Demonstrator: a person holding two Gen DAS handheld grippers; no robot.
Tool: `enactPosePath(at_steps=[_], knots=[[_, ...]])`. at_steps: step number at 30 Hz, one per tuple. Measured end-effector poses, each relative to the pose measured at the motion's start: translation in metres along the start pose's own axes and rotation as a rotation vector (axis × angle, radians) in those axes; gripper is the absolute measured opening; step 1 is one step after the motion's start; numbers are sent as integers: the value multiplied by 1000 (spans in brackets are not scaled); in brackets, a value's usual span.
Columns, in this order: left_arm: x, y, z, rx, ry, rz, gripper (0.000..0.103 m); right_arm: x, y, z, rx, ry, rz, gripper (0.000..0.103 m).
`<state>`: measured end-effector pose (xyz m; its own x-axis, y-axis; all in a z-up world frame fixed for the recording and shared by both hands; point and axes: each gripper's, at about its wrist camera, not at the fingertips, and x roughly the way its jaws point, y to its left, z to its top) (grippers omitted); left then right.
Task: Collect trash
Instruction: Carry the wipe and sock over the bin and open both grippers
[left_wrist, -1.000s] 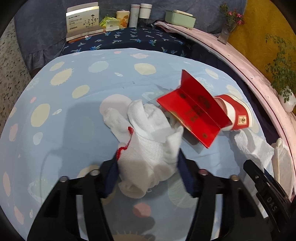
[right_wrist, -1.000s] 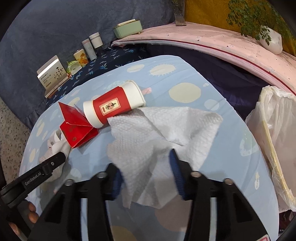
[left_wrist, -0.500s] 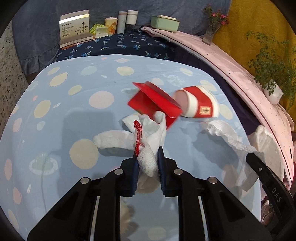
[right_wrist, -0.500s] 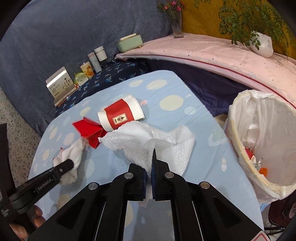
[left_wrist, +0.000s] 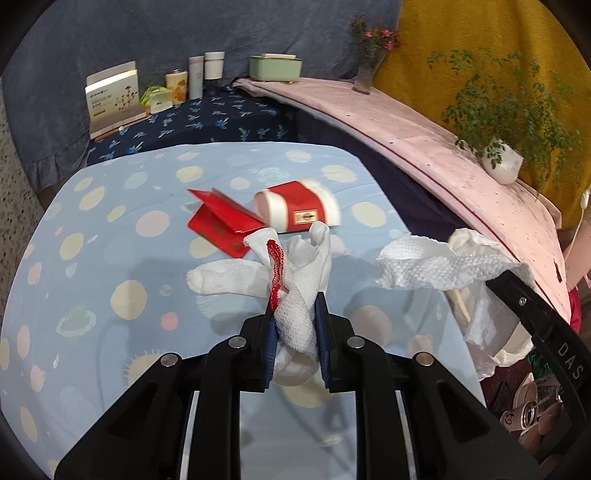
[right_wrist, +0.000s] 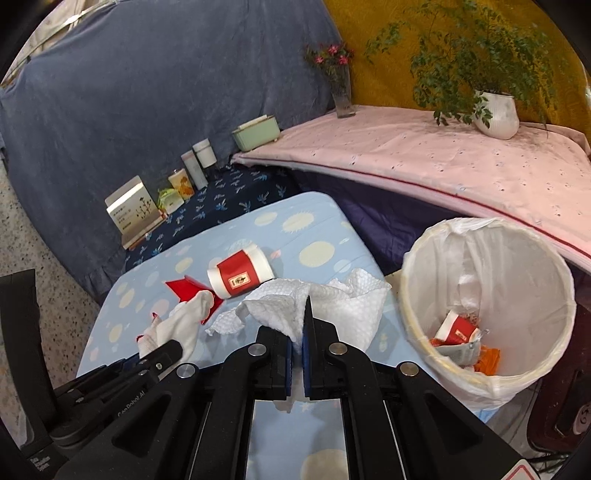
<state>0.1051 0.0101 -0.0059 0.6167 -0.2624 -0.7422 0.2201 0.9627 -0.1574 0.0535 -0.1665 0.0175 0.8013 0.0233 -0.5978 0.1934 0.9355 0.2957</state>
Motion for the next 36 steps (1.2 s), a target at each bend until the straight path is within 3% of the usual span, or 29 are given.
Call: enactPosePath(at_steps=[12, 36], knots=[[-5, -81, -1, 124, -8, -77, 18, -38, -62, 13, 71, -74, -60, 4], [46, -205, -3, 325, 85, -218, 19, -61, -191, 26, 209, -126, -237, 4]])
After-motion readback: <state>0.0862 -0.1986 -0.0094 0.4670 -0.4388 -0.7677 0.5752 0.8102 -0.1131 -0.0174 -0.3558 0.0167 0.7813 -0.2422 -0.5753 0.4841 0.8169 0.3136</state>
